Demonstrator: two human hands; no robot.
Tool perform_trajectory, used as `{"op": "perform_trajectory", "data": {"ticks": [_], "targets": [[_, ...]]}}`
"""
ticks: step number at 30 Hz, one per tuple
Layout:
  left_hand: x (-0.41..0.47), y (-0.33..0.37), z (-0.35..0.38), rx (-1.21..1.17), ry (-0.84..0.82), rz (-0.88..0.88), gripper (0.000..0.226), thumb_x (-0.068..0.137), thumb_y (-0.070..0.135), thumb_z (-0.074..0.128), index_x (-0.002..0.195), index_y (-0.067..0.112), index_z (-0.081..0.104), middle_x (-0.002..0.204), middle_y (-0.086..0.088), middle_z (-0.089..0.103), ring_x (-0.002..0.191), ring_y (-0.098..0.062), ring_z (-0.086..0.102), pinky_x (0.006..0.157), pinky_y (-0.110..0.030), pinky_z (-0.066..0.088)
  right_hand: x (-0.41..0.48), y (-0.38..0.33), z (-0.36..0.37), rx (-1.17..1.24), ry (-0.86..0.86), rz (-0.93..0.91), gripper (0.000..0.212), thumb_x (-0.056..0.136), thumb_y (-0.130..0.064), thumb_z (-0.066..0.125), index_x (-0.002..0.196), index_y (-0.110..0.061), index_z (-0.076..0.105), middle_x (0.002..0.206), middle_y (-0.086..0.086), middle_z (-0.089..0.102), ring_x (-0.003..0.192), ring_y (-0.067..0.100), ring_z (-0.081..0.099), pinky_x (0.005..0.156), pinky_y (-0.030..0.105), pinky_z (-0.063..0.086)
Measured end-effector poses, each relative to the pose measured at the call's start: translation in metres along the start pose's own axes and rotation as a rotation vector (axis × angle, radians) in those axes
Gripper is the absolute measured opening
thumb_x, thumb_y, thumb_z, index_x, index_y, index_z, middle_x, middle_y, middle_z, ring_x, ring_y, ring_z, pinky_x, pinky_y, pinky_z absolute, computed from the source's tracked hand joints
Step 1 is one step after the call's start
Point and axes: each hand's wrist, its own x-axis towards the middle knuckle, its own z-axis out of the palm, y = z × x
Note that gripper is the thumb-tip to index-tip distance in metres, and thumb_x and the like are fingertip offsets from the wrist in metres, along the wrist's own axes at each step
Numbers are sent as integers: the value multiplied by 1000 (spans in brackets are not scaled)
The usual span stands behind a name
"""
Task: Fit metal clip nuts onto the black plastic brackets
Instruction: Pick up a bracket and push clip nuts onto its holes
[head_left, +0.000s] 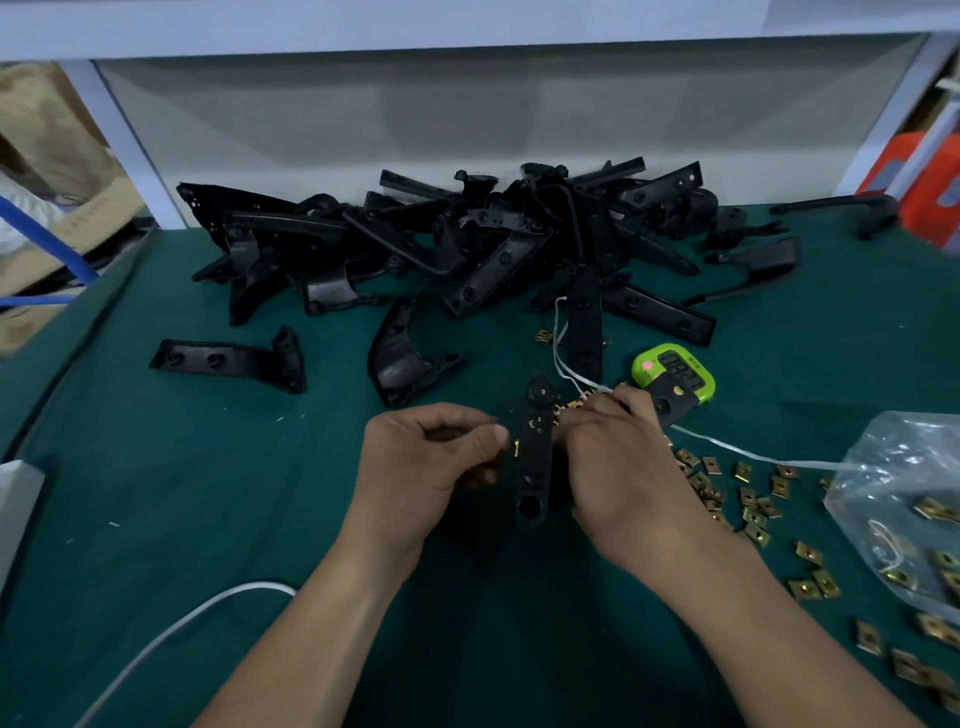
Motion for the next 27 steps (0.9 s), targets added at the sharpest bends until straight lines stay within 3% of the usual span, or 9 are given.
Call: {"op": "perform_trajectory", "data": {"ticks": [4, 7, 9, 12, 15, 19, 23, 27], "targets": [[0, -1, -1, 25, -5, 40, 18, 61, 18, 85, 79, 17, 84, 80, -16, 78, 72, -16, 68, 69, -19, 57, -1, -1, 1, 11, 1, -4, 25, 73, -13, 60, 87, -33, 60, 93, -15, 60, 102, 13, 51, 97, 30, 17], [0, -3, -1, -15, -73, -35, 27, 70, 21, 80, 95, 12, 83, 99, -18, 78, 95, -24, 70, 93, -31, 54, -1, -1, 1, 21, -6, -9, 25, 74, -13, 59, 88, -34, 59, 94, -15, 60, 103, 13, 50, 98, 30, 17], [0, -2, -1, -90, -166, -90, 30, 77, 18, 75, 104, 7, 80, 108, -19, 76, 105, -27, 71, 99, -34, 54, -1, -1, 0, 7, -11, -8, 25, 74, -12, 60, 87, -34, 59, 94, -15, 60, 103, 13, 50, 97, 30, 16], [-2, 1, -1, -152, -254, -154, 31, 81, 15, 70, 109, 7, 79, 109, -18, 76, 96, -26, 69, 89, -27, 56, -1, -1, 0, -36, -22, -19, 19, 77, -14, 60, 86, -30, 58, 93, -14, 58, 102, 13, 50, 95, 31, 14], [-2, 2, -3, -113, -244, -181, 34, 78, 14, 72, 111, 7, 79, 107, -19, 75, 90, -25, 58, 83, -27, 49, -1, -1, 0, -21, -22, -33, 17, 79, -12, 56, 83, -29, 55, 88, -12, 55, 101, 14, 50, 95, 30, 14], [-2, 5, -6, -64, -212, -177, 35, 69, 17, 78, 104, 13, 82, 85, -8, 71, 65, -8, 53, 61, -14, 45, -2, 0, -1, -30, -25, -68, 20, 78, -10, 55, 82, -29, 55, 92, -12, 59, 100, 14, 50, 94, 30, 14], [-1, 4, -8, -84, -197, -184, 33, 63, 16, 79, 96, 19, 84, 69, -2, 66, 53, -6, 48, 54, -12, 41, -4, 0, -2, -47, -13, -97, 25, 74, -6, 51, 80, -31, 52, 91, -12, 60, 98, 15, 49, 91, 31, 14], [2, 3, -9, -110, -169, -197, 31, 62, 12, 79, 93, 14, 84, 64, -3, 65, 49, -7, 47, 50, -13, 40, -4, 0, -1, -58, -10, -106, 27, 73, -6, 51, 79, -32, 55, 90, -12, 60, 96, 15, 49, 91, 32, 15]]}}
